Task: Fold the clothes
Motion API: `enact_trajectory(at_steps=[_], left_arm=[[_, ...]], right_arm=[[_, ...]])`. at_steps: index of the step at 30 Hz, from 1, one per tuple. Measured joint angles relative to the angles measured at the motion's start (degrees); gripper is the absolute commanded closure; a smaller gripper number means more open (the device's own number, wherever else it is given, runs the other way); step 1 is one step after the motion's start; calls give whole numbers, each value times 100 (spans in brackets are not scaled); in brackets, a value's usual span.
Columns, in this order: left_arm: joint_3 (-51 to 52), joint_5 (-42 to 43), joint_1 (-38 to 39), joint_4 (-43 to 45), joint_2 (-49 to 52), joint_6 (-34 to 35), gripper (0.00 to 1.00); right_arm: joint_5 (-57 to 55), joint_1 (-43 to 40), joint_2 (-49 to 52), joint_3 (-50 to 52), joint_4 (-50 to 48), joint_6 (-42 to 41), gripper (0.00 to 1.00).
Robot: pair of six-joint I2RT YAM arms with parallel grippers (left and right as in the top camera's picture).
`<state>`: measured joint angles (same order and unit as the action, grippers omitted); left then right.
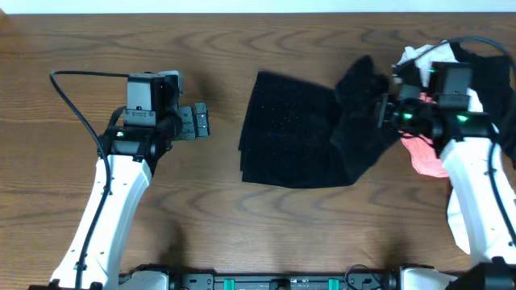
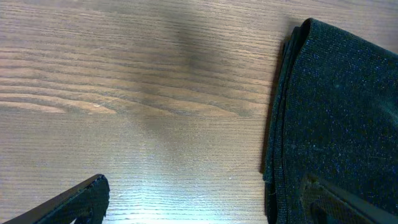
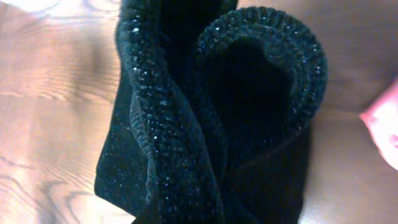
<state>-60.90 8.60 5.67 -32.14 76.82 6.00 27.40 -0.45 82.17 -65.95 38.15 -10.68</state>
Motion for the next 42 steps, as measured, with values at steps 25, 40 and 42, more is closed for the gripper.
enact_trajectory(at_steps=[25, 40, 42], left_arm=[[0, 0, 0, 26, 0, -2, 2], [0, 0, 0, -28, 0, -2, 2], [0, -2, 0, -22, 0, -7, 2]], right_arm=[[-610, 2354, 1982, -2, -2485, -1294, 78], [-101, 3038, 2046, -68, -3692, -1497, 11], [-81, 3036, 2046, -68, -3687, -1502, 11]])
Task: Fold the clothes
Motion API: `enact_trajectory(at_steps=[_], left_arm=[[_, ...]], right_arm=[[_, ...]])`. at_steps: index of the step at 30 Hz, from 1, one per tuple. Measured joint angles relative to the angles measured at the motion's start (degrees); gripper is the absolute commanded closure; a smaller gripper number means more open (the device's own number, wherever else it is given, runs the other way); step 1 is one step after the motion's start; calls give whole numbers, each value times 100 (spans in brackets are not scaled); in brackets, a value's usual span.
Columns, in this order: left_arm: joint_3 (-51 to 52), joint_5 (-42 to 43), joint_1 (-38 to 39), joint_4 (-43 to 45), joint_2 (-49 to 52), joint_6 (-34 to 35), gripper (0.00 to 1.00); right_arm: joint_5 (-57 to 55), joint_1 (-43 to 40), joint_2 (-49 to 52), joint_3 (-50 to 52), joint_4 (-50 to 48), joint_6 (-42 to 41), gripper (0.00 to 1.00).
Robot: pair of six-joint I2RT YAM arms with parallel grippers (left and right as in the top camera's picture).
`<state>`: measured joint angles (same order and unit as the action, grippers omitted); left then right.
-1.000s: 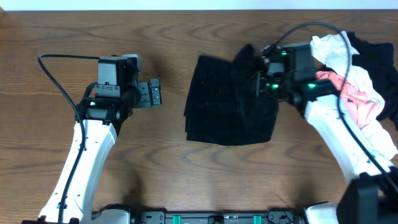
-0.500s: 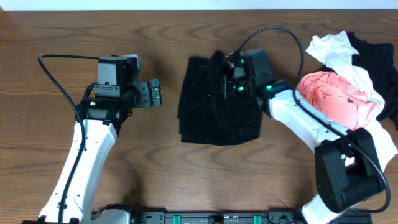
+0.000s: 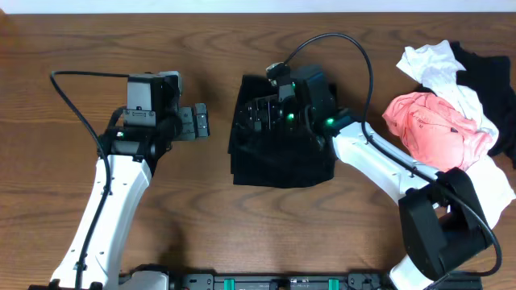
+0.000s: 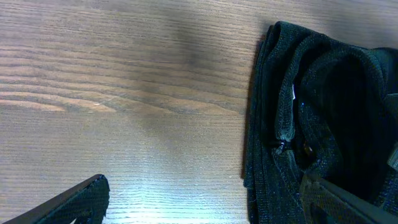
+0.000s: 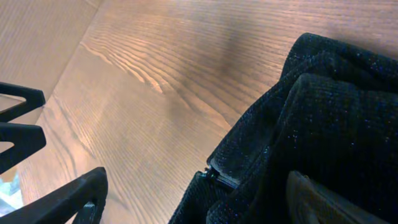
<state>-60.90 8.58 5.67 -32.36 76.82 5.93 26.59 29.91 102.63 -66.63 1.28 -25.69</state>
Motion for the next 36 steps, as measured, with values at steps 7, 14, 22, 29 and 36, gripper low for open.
enact_trajectory(at_steps=[7, 14, 22, 29, 36], left_arm=[[0, 2, 0, 105, -22, -20, 2], [0, 175, 0, 96, -396, -22, 1], [-22, 863, 247, -203, -393, -26, 1], [-22, 922, 1012, -72, 4, -284, 1], [-22, 752, 1449, 81, 87, -365, 1]], right_arm=[[61, -103, -28, 0, 0, -2, 10], [79, -728, -798, -7, 570, -66, 2], [116, -1976, -1364, -111, 2822, -133, 1], [127, -2332, -1198, -101, 3729, 109, 1], [94, -2365, -1005, 136, 3639, 179, 1]])
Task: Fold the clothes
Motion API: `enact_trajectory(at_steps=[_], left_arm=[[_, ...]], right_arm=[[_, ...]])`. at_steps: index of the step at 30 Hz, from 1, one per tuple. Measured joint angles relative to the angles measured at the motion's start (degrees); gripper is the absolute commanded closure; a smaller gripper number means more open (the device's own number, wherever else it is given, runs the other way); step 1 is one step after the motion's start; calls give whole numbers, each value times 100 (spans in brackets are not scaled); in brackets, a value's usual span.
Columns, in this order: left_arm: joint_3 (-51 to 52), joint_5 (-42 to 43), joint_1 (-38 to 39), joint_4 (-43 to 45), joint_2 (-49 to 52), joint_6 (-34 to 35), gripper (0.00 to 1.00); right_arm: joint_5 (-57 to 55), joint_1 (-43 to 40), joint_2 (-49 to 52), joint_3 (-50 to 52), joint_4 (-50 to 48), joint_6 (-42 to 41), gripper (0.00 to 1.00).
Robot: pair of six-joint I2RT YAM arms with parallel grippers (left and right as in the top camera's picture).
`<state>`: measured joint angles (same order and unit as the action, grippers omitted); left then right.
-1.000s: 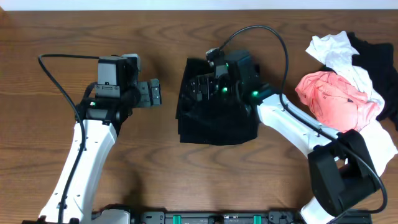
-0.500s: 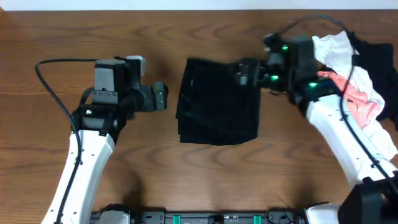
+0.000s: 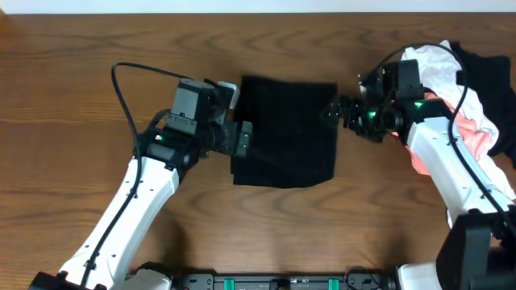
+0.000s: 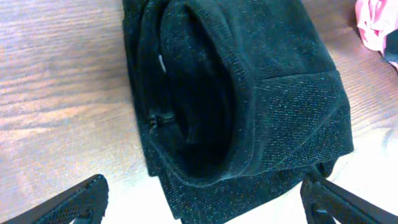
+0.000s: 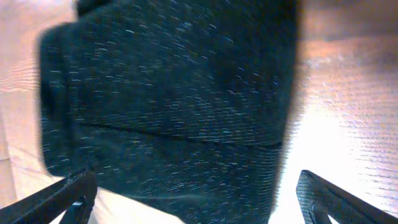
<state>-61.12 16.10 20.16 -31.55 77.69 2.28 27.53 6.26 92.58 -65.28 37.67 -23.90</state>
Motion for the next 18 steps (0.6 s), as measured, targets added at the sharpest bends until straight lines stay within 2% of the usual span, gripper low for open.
enact_trajectory(at_steps=[9, 18], left_arm=[[-2, -173, 614, 356, 109, -251, 2], [-11, -175, 308, 796, 1025, -343, 2]], right_arm=[[-55, -332, 195, 531, -391, 26, 1], [-37, -748, 195, 531, -271, 400, 1]])
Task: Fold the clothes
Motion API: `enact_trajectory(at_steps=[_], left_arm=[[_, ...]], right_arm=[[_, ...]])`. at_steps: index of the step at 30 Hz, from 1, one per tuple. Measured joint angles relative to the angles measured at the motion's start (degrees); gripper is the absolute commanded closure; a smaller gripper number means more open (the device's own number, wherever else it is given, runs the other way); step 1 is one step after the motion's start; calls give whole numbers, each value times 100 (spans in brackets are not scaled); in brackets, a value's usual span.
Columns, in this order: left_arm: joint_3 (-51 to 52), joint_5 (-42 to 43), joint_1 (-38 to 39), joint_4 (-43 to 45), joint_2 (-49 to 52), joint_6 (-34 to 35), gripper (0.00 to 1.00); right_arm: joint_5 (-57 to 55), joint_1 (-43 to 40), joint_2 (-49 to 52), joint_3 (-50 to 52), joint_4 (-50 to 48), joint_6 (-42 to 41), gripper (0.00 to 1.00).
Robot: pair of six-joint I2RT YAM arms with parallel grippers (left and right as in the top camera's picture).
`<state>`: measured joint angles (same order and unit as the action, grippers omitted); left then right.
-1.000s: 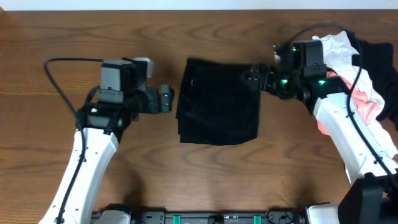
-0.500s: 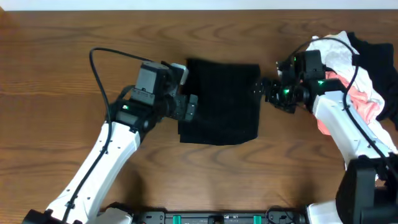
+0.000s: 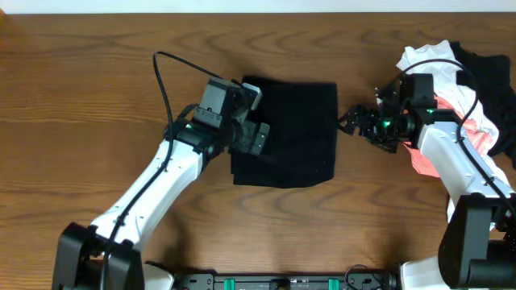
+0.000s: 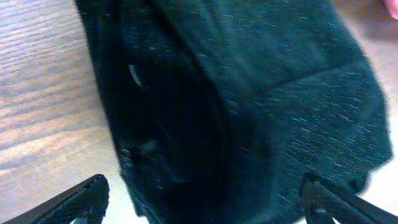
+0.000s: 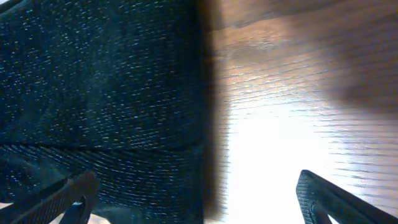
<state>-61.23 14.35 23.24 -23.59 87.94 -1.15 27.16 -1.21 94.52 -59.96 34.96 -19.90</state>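
Note:
A black knit garment (image 3: 290, 137) lies folded into a compact rectangle at the table's middle. My left gripper (image 3: 258, 137) stands open over its left edge; in the left wrist view the folded layers (image 4: 236, 106) fill the space between the fingers (image 4: 74, 202). Just off the garment's right edge, my right gripper (image 3: 355, 121) is open with nothing in it. The right wrist view has the garment's right edge (image 5: 112, 93) at left and bare wood at right, seen past my right gripper (image 5: 199, 205).
A pile of unfolded clothes (image 3: 451, 72), white, pink and black, lies at the back right next to the right arm. Brown wooden table (image 3: 81, 56) stretches to the left and front of the garment.
My left gripper has moved right, from beside the garment's left edge to over it. My right gripper has drawn slightly right, away from the right edge. The garment looks unchanged.
First the right gripper had the garment's right part bunched up near the pile, with the left arm far left. Then it was over the garment's left side, the garment narrower. Later it stood open at the right edge while the left gripper was at the left edge.

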Motion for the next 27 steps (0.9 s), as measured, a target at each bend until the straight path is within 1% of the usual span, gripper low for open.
enact_trajectory(at_steps=[7, 11, 15, 21, 27], left_arm=[[0, 144, -577, 260, 42, -15, 2], [0, 658, -1064, 356, 155, -15, 2], [0, 1174, -1388, 501, 560, -15, 2], [0, 2024, -1615, 813, 1110, 26, 2], [0, 2420, -1639, 844, 1368, 133, 2]], right_arm=[[9, -114, 0, 0, 151, 219, 1], [9, -136, 0, 0, 225, 330, 1], [7, -136, 0, 0, 313, 422, 1], [9, -136, 0, 0, 426, 522, 1], [7, -136, 0, 0, 452, 553, 1]])
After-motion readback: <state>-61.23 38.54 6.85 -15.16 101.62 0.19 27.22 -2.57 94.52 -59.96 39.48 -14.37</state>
